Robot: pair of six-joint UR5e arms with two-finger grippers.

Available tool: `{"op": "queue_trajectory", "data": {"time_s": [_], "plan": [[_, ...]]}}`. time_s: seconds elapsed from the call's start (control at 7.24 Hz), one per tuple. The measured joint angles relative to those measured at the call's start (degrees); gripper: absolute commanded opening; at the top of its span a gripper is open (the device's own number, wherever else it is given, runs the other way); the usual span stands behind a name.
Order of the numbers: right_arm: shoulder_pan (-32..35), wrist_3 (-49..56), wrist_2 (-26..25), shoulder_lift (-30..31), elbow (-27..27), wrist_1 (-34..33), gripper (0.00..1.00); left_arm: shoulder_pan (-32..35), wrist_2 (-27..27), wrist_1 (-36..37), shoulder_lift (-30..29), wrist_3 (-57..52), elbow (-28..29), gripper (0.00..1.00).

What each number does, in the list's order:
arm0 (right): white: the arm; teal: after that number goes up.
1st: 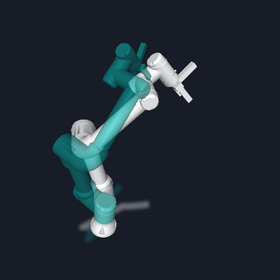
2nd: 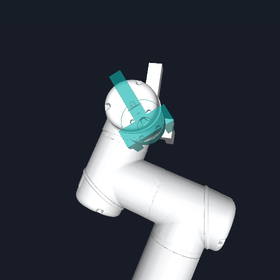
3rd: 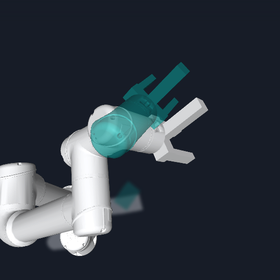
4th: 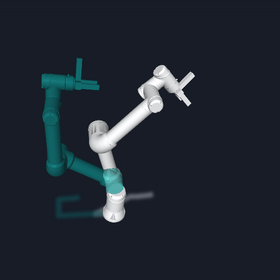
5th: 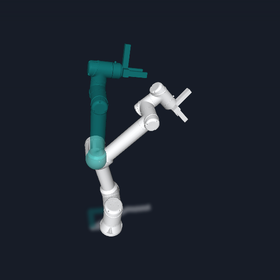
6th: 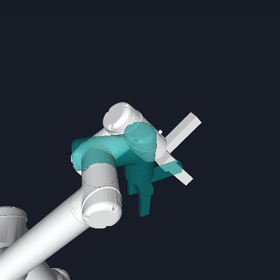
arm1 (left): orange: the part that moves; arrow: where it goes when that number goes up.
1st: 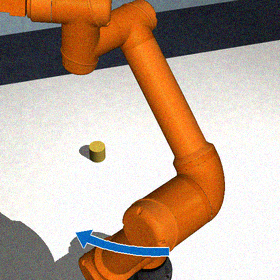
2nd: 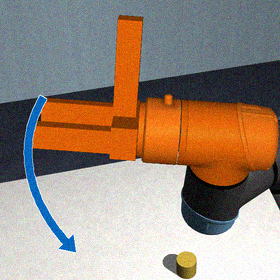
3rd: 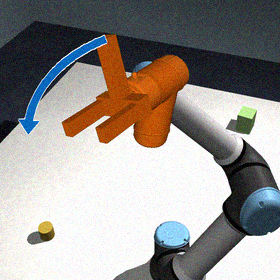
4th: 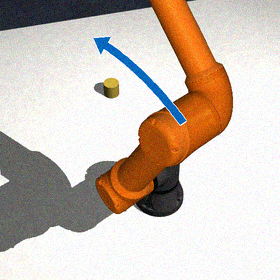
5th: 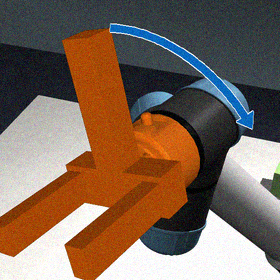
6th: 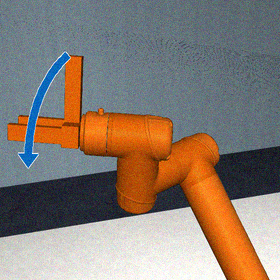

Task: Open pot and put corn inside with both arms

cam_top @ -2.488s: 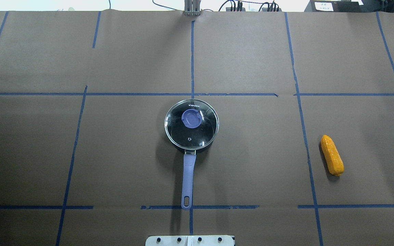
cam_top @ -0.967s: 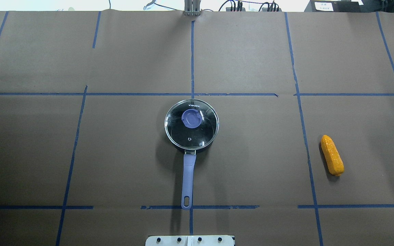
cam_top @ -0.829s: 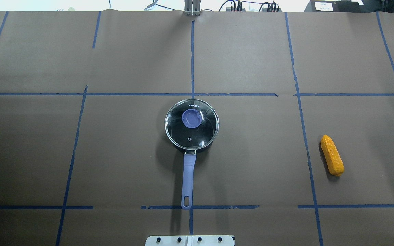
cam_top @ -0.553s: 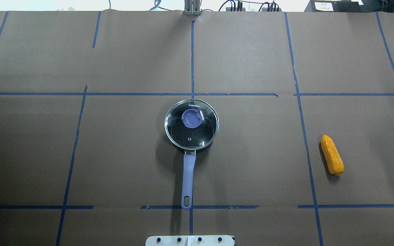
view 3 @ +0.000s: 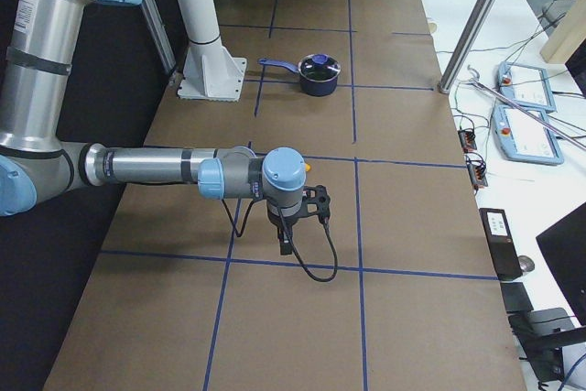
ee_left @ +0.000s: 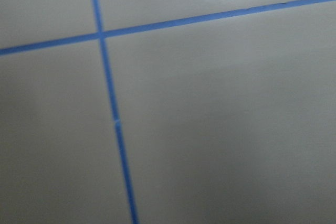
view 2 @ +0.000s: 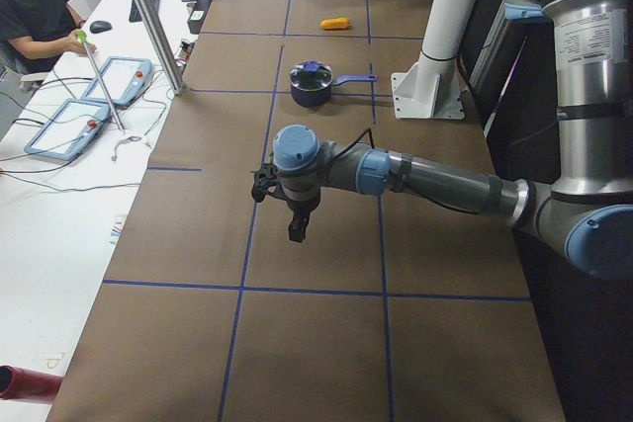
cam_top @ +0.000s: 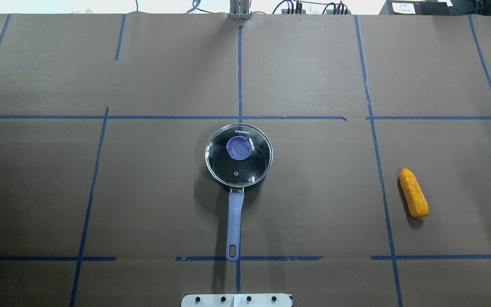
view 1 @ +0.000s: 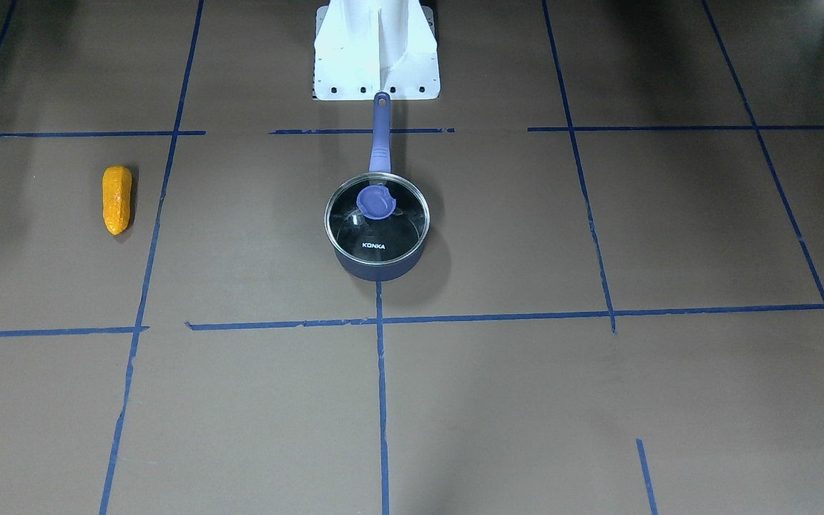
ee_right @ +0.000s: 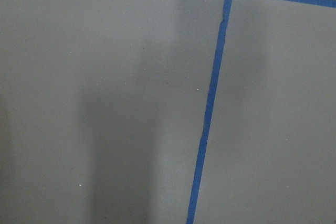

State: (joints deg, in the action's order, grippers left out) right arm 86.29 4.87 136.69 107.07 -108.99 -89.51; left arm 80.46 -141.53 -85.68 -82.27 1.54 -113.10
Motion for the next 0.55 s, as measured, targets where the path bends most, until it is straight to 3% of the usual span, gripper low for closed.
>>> {"op": "queue_trajectory", "data": {"time_s": [0.28, 0.55], "plan": [[-0.06, 0.12, 0.59, -0.02, 0.08, 2.73, 1.00, -12.55, 1.60, -0.11, -6.50, 20.73, -6.55, 1.00], [-0.07, 0.04, 0.71, -0.02, 0.53, 4.14, 1.00, -30.09, 11.26, 0.52, -19.16, 46.50, -9.52, 1.00]]}}
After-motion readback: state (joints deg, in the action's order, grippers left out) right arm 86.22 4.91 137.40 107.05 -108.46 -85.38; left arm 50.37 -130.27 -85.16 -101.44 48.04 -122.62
